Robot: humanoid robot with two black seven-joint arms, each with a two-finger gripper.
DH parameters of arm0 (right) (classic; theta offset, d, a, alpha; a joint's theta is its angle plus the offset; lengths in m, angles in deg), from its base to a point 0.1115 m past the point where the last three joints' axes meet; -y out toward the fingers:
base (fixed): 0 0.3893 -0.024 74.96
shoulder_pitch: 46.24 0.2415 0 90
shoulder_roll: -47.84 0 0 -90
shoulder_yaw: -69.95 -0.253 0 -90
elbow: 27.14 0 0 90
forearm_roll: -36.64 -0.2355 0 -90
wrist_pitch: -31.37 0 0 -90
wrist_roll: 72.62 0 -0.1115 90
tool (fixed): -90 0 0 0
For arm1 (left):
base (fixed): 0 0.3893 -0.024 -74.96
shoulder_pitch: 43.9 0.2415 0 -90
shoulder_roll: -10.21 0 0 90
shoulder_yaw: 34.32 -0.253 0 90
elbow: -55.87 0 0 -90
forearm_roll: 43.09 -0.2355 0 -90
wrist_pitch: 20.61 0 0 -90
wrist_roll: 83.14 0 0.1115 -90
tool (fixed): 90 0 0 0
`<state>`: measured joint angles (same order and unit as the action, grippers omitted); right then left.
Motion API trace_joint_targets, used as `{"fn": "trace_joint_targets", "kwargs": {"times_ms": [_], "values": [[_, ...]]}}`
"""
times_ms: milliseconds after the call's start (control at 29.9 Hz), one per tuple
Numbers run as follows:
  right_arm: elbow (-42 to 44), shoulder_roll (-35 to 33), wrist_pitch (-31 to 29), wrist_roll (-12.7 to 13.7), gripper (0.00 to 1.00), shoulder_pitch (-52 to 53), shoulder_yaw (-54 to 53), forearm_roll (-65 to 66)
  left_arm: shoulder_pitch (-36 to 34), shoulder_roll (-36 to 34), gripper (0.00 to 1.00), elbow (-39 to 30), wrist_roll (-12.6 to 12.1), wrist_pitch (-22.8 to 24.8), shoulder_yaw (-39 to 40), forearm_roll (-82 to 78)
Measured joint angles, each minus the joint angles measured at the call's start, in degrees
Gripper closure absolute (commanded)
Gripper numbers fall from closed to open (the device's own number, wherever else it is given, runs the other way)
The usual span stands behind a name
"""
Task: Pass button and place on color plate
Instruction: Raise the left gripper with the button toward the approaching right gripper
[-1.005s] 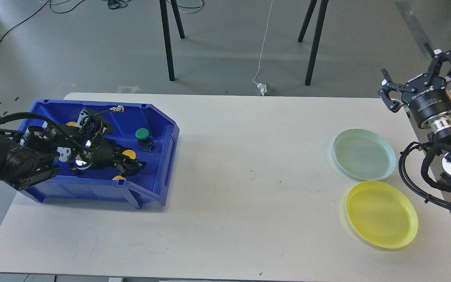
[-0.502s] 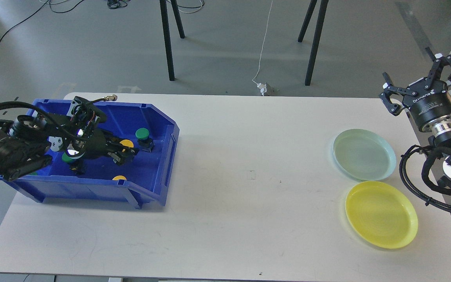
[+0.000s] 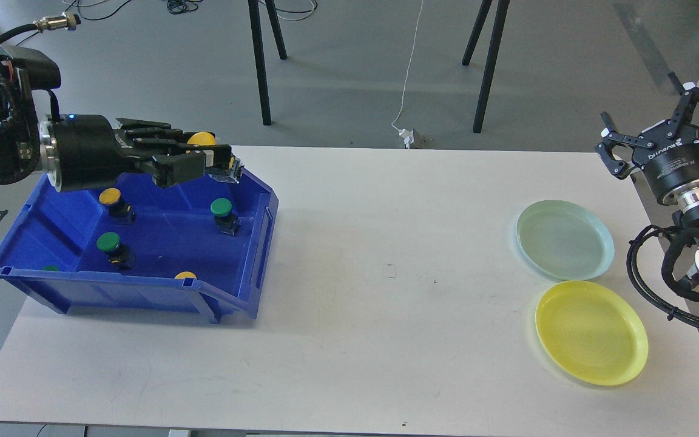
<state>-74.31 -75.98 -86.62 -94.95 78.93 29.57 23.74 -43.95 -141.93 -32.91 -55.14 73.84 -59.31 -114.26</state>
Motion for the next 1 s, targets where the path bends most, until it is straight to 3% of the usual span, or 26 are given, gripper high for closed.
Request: {"fn": "trace_joint_targets", "kwargs": {"times_ms": [134,268,335,402,502,770,1005], "values": [[-12.45,-3.20,0.88,0.09,0.01,0.37,1.25,7.12,3.03,4.61,0.95,0.36,-0.01,0.39,4.66,11.78],[-25.13,-4.64,9.50,-0.18,0.01,1.03,2.41,26.25,6.45,12.17,0.94,2.56,-0.01,0.39,8.91,24.73],[-28.49,-4.75,12.99,-1.63,0.01,1.83,5.23,32.98,8.75,15.48,0.94,3.41,-0.01,0.40,11.55,29.50],[-30.42,-4.54,14.62,-3.97,0.01,3.47,9.10,35.73,11.49,17.82,0.94,3.84,-0.01,0.60,14.77,32.98],[-32.85,-3.80,15.12,-5.43,0.01,4.58,12.06,36.06,16.12,20.60,0.94,4.21,-0.01,0.77,20.20,35.99],[-34.61,2.18,14.12,-5.67,0.01,5.22,14.54,30.70,27.64,25.15,0.94,6.67,-0.01,3.10,32.87,36.75],[-34.78,4.40,10.92,-5.67,0.01,5.05,14.53,25.72,30.89,26.18,0.94,7.96,0.00,3.46,35.09,36.33]]}}
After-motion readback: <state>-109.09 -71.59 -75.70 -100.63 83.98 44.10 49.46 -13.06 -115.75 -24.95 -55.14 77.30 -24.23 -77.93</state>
